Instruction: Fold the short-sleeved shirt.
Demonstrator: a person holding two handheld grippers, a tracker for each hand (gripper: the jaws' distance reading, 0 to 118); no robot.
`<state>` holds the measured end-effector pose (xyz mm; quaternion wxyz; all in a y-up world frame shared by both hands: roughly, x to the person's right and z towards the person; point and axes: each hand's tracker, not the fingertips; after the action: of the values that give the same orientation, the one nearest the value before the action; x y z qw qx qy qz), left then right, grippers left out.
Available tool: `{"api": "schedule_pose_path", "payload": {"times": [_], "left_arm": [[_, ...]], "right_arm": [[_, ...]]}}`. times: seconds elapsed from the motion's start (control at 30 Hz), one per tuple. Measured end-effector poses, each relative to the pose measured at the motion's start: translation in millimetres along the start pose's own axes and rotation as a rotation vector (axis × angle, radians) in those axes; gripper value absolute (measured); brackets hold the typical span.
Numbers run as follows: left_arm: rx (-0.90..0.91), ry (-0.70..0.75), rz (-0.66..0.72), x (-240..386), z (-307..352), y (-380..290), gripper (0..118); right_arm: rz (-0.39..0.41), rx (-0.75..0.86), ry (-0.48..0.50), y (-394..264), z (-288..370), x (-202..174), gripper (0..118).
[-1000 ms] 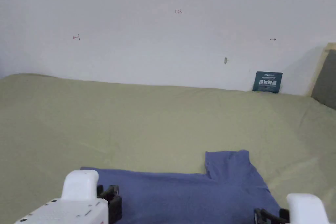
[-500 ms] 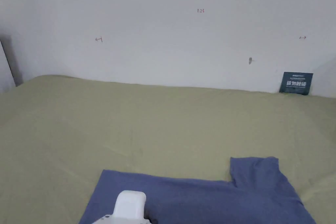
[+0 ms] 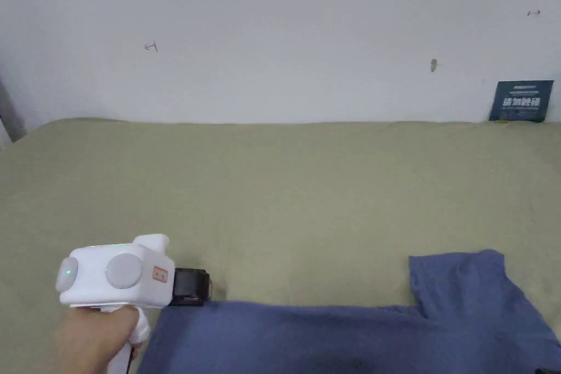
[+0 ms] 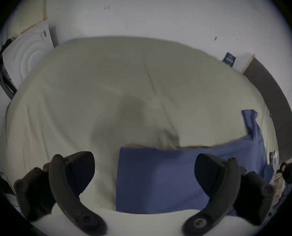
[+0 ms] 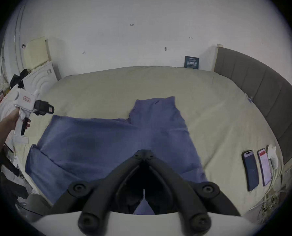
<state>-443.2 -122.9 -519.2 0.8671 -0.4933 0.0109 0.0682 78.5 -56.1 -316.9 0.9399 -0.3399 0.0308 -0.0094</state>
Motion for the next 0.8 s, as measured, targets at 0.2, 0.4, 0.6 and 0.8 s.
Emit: {"api": "schedule_pose_path", "payload": {"times": [0.2, 0.4, 0.6, 0.8], "left_arm": [[-0.091, 0.111, -0.215, 19, -30, 0, 73], [-0.037, 0.024, -0.133, 21, -10, -8, 1], [-0.052, 0.013, -0.145, 29, 3, -17, 1], [-0.086, 0.007, -0.106, 32, -1, -21, 1]], "right_arm": [[-0.047, 0.003, -0.017, 41, -26, 61, 1], [-0.058, -0.26, 0.069, 98, -130, 126, 84], [-0.035, -0.523, 0.05, 117, -223, 130, 84], [-0.004, -0.654, 0.011, 118, -252, 105, 82]]}}
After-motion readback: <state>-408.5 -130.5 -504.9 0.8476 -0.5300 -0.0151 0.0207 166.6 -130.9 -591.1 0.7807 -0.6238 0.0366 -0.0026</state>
